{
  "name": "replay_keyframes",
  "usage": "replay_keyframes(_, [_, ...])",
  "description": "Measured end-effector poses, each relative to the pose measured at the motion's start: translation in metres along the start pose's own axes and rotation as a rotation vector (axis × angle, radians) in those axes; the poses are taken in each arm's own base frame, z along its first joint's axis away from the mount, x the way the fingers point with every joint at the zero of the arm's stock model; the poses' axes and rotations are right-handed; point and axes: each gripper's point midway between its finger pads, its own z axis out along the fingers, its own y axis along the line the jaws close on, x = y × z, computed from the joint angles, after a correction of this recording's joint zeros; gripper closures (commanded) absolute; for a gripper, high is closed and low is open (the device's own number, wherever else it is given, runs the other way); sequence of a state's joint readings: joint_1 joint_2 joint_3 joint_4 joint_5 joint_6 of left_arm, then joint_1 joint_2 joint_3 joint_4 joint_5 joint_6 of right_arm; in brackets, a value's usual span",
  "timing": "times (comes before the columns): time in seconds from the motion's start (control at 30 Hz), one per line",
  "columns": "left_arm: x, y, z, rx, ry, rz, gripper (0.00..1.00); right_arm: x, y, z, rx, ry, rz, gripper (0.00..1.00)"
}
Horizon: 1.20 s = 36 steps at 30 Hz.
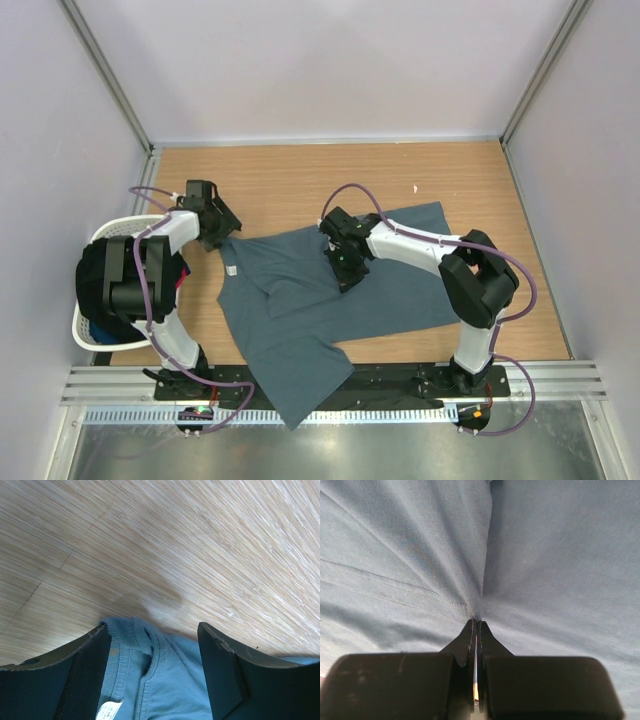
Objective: Fold and stack the t-shirts
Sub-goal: Fold the tshirt
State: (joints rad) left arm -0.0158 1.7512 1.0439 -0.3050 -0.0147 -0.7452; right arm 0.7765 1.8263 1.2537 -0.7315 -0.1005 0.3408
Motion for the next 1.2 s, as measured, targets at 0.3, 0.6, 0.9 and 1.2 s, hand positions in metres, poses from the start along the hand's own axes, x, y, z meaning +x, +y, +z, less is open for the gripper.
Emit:
replay_keyframes(0.3, [0.000, 0.002, 0.001, -0.003, 0.003, 0.020, 0.46, 0.002, -0.003, -0.001, -0.002, 0.012, 0.002, 0.89])
replay_keyframes(0.6, [0.007, 0.001, -0.013, 0.036, 0.018, 0.048, 0.33, -0.023, 0.007, -0.025, -0.018, -0.008, -0.004, 0.59])
replay_keyframes(0.9, [-0.005, -0.015, -0.063, 0.134, -0.056, 0.067, 0.33, -0.142, 0.010, -0.087, -0.057, -0.307, 0.082, 0.61])
replay_keyframes(1.2, [0.004, -0.014, -0.052, 0.130, -0.009, 0.042, 0.49, -0.198, -0.015, -0.025, -0.017, -0.379, 0.191, 0.67])
